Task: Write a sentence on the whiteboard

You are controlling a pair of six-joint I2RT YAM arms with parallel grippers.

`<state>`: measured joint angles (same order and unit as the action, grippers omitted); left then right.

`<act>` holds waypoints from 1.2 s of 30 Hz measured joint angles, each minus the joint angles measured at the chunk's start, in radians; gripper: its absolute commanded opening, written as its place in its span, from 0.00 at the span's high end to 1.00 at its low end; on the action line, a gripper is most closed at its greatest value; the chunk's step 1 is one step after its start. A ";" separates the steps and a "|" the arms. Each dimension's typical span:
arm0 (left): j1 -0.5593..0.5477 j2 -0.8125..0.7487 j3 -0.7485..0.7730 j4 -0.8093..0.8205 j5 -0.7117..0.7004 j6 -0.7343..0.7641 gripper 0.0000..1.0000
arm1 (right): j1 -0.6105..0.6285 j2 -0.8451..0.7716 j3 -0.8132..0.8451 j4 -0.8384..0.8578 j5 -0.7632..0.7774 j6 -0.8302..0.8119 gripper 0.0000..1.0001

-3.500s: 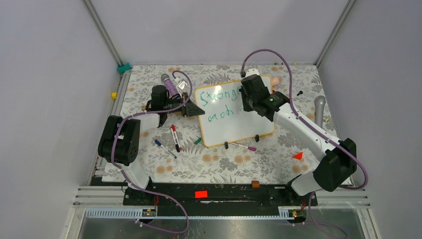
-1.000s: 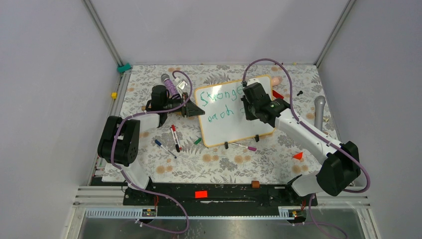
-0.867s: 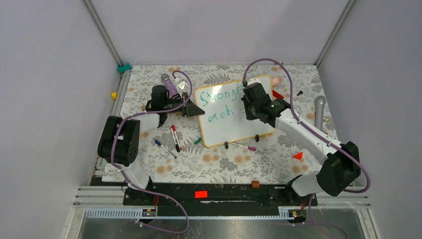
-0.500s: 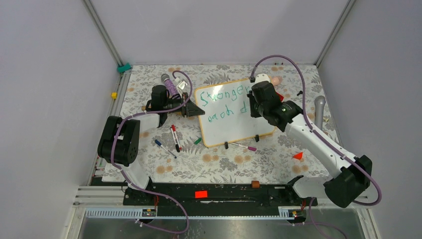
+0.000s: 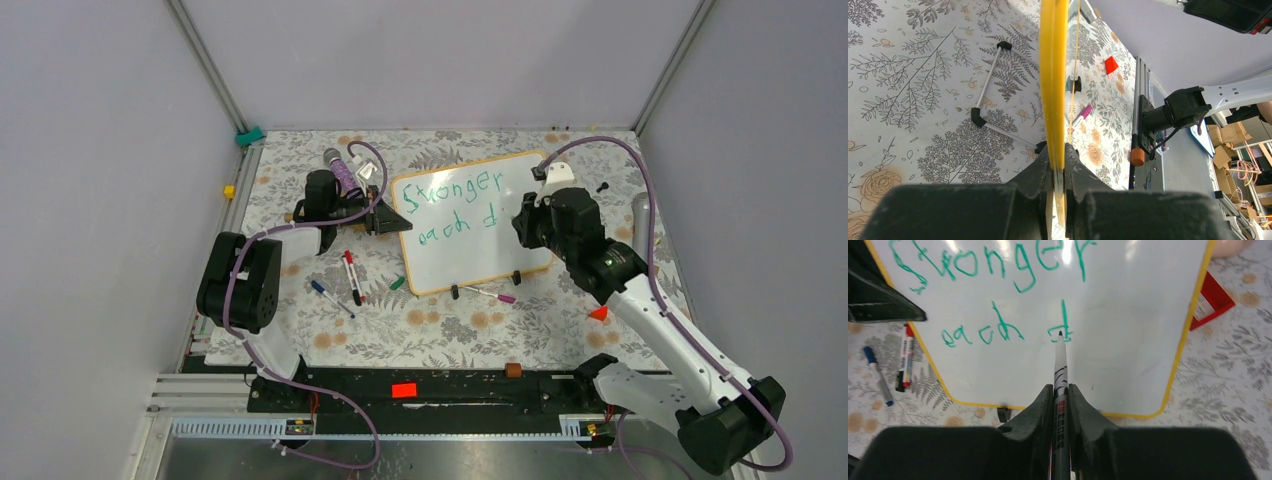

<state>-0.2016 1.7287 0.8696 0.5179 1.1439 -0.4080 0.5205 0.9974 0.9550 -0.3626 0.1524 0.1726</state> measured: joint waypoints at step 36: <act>-0.010 -0.034 0.000 -0.051 -0.021 0.032 1.00 | -0.120 0.108 -0.108 0.188 -0.109 0.019 1.00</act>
<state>-0.2119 1.6951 0.8696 0.4667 1.1233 -0.3763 0.4007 1.1049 0.8474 -0.1749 0.0437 0.1913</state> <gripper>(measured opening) 0.067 0.195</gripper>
